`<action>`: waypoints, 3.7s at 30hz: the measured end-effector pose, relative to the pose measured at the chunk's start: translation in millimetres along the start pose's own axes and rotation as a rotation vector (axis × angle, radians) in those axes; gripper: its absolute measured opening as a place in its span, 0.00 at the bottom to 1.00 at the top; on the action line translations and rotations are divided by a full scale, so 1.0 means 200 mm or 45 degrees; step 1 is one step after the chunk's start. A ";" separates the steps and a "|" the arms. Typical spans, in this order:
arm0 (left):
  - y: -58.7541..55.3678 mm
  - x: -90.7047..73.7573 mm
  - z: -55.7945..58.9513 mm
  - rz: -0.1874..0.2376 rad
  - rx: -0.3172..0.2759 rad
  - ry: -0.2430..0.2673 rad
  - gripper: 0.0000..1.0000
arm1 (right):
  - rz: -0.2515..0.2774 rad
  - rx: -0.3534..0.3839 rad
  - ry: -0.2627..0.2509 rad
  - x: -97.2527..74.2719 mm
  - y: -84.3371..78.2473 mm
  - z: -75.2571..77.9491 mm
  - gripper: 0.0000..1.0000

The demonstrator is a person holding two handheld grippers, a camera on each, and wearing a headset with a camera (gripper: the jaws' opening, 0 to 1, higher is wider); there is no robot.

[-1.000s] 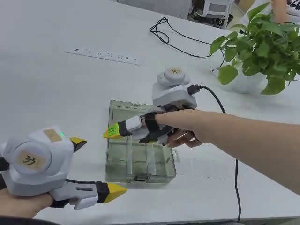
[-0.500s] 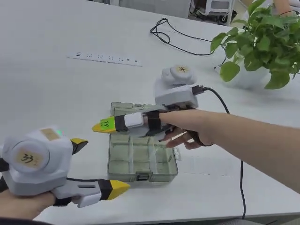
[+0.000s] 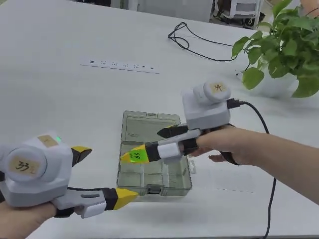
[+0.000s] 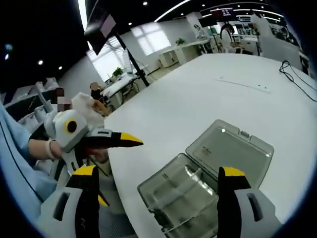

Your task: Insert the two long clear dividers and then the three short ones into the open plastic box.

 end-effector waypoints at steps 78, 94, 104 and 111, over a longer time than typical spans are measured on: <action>0.02 -0.03 -0.03 -0.093 0.017 0.077 0.89 | -0.745 -0.698 -0.011 -0.41 -0.70 0.53 0.44; 0.04 0.00 -0.05 -0.080 0.011 0.073 0.89 | -0.838 -0.828 -0.013 -0.39 -0.71 0.55 0.37; 0.03 0.01 -0.03 -0.063 -0.005 0.066 0.88 | -0.830 -0.827 -0.033 -0.39 -0.70 0.54 0.33; 0.02 -0.02 -0.04 -0.058 -0.010 0.077 0.88 | -0.839 -0.833 -0.049 -0.39 -0.70 0.54 0.32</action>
Point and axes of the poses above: the centre of the closed fingertips' face, and the gripper's own axes: x roughly forward along the fingers, z roughly to its right, y roughly out of its top, the point moved 1 cm from there along -x, roughly backward along the fingers, and after that the axes turned 1 degree about z, right-handed, at the moved point
